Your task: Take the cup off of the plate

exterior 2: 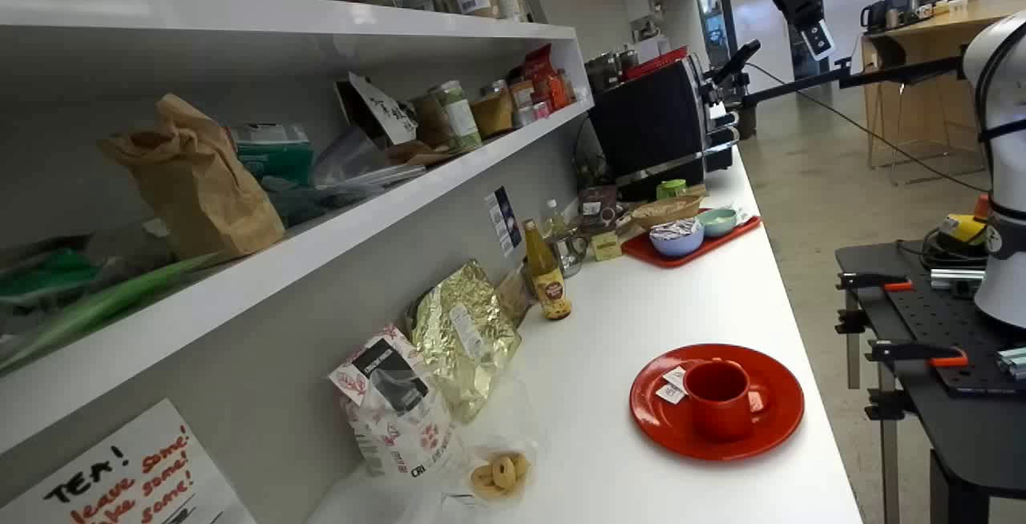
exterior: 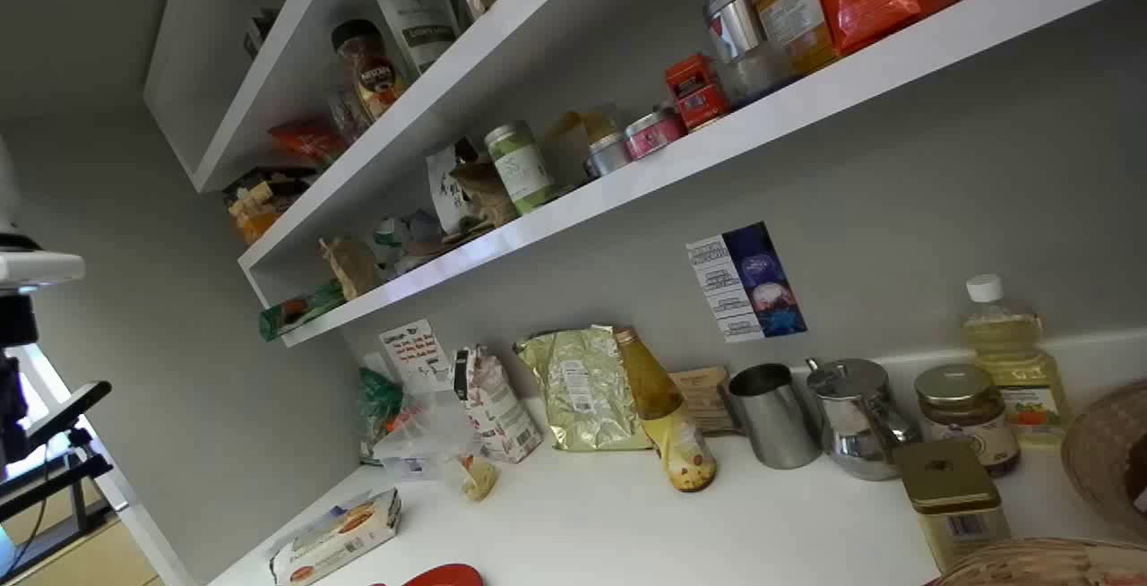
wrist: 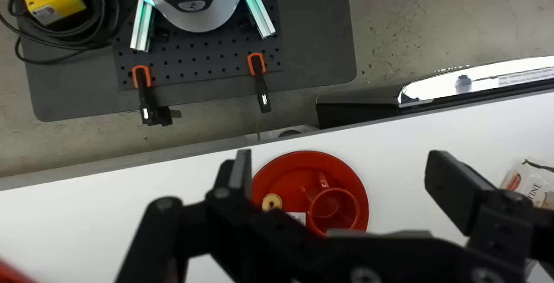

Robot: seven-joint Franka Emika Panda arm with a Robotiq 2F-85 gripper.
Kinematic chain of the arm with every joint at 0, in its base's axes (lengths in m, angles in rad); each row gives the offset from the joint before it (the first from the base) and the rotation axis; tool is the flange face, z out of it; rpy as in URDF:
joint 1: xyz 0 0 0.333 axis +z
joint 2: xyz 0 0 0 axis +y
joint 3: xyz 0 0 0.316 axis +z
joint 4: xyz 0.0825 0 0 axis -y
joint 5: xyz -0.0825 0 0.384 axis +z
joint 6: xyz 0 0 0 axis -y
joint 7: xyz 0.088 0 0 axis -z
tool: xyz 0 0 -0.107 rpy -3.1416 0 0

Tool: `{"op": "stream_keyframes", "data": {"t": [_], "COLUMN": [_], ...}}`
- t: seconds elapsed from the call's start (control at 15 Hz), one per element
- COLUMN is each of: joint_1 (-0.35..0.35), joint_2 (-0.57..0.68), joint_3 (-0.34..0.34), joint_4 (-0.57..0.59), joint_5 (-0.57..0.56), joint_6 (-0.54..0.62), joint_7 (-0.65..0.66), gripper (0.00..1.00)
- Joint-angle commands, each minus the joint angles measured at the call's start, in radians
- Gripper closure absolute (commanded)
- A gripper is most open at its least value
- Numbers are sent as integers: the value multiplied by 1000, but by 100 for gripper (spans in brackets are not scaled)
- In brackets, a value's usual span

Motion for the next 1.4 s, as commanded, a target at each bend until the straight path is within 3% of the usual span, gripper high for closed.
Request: {"op": "stream_keyframes", "data": {"t": [0.0, 0.4, 0.87, 1.07, 1.33], "joint_1": [-23, -23, -50, -66, -57], "joint_2": [0, 0, 54, 46, 59], "joint_3": [15, 15, 36, 118, 249], "joint_4": [3, 3, -67, -144, -191], "joint_5": [7, 7, 115, 82, 29], "joint_6": [-4, -4, 247, 461, 604], "joint_7": [-12, -12, 56, 159, 337], "gripper": [0, 0, 0, 0, 0]}}
